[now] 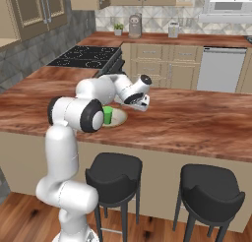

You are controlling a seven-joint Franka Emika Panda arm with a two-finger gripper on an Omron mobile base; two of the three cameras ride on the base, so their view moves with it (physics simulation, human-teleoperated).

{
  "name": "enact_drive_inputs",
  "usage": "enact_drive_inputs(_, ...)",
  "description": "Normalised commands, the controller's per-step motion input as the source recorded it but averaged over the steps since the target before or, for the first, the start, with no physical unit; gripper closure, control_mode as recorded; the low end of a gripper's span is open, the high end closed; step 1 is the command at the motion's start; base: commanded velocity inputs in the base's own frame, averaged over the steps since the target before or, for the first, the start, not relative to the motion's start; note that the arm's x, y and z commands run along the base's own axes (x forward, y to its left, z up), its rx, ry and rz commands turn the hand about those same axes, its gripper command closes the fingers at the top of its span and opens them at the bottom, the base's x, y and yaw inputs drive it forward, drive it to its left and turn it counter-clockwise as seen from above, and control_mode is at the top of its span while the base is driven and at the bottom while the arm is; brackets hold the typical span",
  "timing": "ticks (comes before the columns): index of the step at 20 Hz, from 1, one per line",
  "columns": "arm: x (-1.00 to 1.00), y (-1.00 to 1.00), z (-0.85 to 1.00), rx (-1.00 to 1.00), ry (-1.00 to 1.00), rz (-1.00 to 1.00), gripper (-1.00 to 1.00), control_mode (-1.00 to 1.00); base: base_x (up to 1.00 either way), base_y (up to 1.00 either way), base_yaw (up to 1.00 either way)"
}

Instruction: Place the cup inside the bowl on the dining table and move the bowl to any counter.

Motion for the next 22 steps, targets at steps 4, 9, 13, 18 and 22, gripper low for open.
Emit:
enact_drive_inputs(4, 0.00, 0.00, 0.00, 0.06, 0.01, 0.06, -1.00, -1.00, 0.00, 0.00, 0.00)
enact_drive_inputs(9, 0.00, 0.00, 0.00, 0.00, 0.06, 0.03, -1.00, -1.00, 0.00, 0.00, 0.00)
enact_drive_inputs(13, 0.00, 0.00, 0.00, 0.00, 0.07, 0.02, -1.00, -1.00, 0.00, 0.00, 0.00)
enact_drive_inputs(18, 0.00, 0.00, 0.00, 0.00, 0.07, 0.00, -1.00, -1.00, 0.00, 0.00, 0.00)
enact_drive_inputs(22, 0.00, 0.00, -0.04, 0.00, 0.08, 0.00, -1.00, -1.00, 0.00, 0.00, 0.00)
